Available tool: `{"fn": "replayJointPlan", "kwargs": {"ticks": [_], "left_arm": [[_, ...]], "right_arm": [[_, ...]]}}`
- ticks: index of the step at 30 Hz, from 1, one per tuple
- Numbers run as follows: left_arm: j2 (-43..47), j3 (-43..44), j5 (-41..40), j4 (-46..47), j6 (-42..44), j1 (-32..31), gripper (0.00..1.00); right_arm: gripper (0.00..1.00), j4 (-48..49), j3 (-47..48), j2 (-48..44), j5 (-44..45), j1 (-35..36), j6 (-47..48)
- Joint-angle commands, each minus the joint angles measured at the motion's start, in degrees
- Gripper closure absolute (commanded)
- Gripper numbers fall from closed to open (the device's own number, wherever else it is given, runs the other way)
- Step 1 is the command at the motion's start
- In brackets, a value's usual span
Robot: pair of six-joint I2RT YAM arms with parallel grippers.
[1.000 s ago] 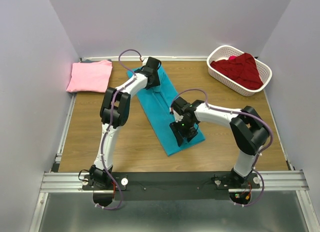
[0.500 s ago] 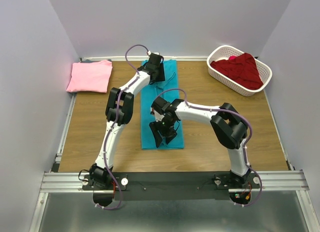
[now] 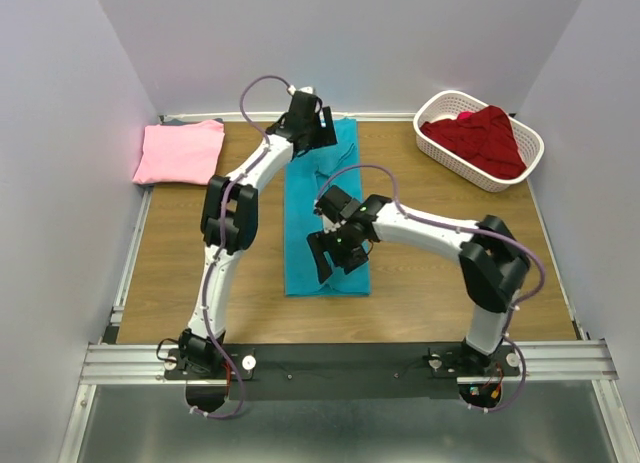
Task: Fold and stack the t-shirts
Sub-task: Fold the tshirt
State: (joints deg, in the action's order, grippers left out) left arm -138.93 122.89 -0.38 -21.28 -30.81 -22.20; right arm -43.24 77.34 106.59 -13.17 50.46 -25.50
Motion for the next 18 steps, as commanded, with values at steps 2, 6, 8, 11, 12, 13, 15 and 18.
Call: {"fn": "replayJointPlan", "kwargs": {"ticks": [2,6,8,11,12,13,15,18], "left_arm": [[15.3,-4.1,-4.7,1.8,-0.4,0.8,0.13],[25.1,-14.0,-11.7,-2.6,-0.3,0.8,0.15],[31.2,-22.0,-12.1,-5.7,-0.5,0.5,0.16],[39.9,-35.2,-12.4,-8.3,-0.7,-0.5,0.18],[42.2,-38.7,-11.8,-8.4,-0.7,-0.8,0.19],[44.5,-42.1,-11.6,-8.9,-0.9,-1.3,0.19],[50.6,-51.3,-10.4,-10.3,-2.2,-2.7,0.19],[58.1,-61.3,-8.9,-11.5,-5.1,-4.7,0.2]], "right_arm": [[0.18,-0.6,-4.9,-7.2,7.8,-4.0,-2.2],[0.2,-0.4,-9.0,-10.3,11.6,-5.7,-2.5],[0.24,-0.3,-11.5,-10.4,12.2,-6.4,-2.8],[0.32,0.6,-14.0,-11.0,12.3,-6.8,-3.4],[0.33,1.6,-14.8,-11.3,12.1,-6.9,-3.7],[0.34,2.0,-15.5,-11.6,12.0,-7.0,-3.9],[0.35,3.1,-16.7,-11.7,11.2,-7.2,-4.7],[0.37,3.8,-17.2,-11.3,10.2,-7.2,-5.4]]}}
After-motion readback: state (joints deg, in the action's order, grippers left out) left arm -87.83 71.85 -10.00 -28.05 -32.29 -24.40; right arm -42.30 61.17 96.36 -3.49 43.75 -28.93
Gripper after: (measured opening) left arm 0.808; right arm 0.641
